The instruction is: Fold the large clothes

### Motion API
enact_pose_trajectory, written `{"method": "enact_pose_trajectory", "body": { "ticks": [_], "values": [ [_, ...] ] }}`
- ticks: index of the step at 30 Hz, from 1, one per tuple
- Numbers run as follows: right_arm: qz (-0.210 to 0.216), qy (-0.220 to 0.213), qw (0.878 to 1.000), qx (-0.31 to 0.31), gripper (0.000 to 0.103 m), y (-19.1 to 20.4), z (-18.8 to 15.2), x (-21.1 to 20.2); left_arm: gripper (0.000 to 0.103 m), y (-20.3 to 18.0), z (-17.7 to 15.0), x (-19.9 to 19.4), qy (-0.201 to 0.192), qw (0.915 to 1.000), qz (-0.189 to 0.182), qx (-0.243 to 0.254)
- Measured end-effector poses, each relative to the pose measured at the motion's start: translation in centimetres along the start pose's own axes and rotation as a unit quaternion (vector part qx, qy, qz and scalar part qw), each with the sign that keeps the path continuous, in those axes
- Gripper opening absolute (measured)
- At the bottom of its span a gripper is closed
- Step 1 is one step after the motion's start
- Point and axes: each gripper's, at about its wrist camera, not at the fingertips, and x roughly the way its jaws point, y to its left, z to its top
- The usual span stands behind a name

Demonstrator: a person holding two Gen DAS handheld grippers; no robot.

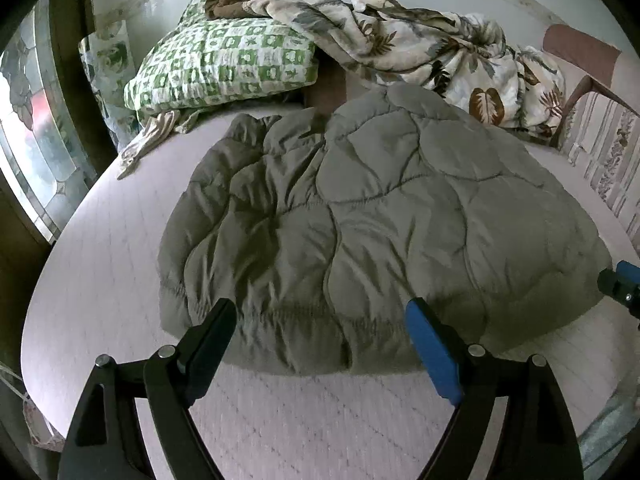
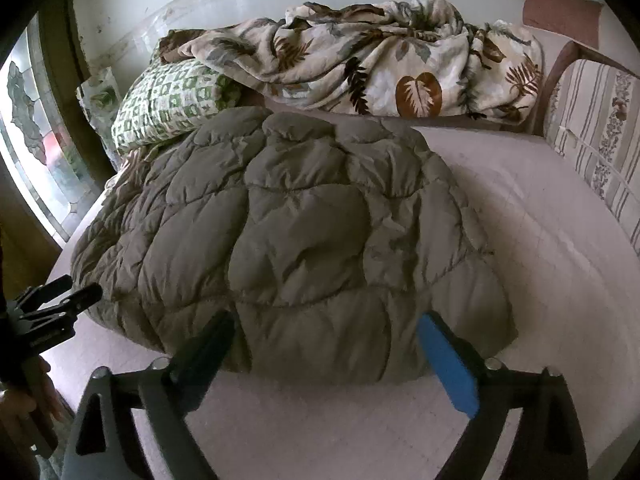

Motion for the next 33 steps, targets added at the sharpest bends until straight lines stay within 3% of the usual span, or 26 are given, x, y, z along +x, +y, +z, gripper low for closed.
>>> {"method": "enact_pose_trajectory", "body": {
  "ticks": [7,12,19,27,33],
  "values": [
    [-0.001,-0.002,1.0,0.004,0.103,0.6,-0.6,-0.5,0.089,1.0,-1.2,0.2,0.036,0.9989,-0.019,-0.022],
    [-0.015,-0.003,1.0,0.0,0.103,0.8,-1.6,-1.1,0.089,1.2,-2.1,-0.6,0.042,0.9988,-0.005,-0.027],
    [-0.015,0.007,1.0,0.012,0.103,0.5,-3.4,-2.1,0.089,1.2,-3.2,-3.6,0.014,0.9998,0.01,-0.013],
    [0.008,0.013,1.0,-0.008,0.103,1.4,-5.3,-5.0,0.089,0.1,-5.9,-9.4,-0.047,0.995,0.077,0.042],
    [0.009,0.003,1.0,-0.023,0.103,2.4,-6.8,-8.8,0.089,-0.2,-8.2,-12.8,-0.052,0.9938,0.085,0.05]
  ]
}}
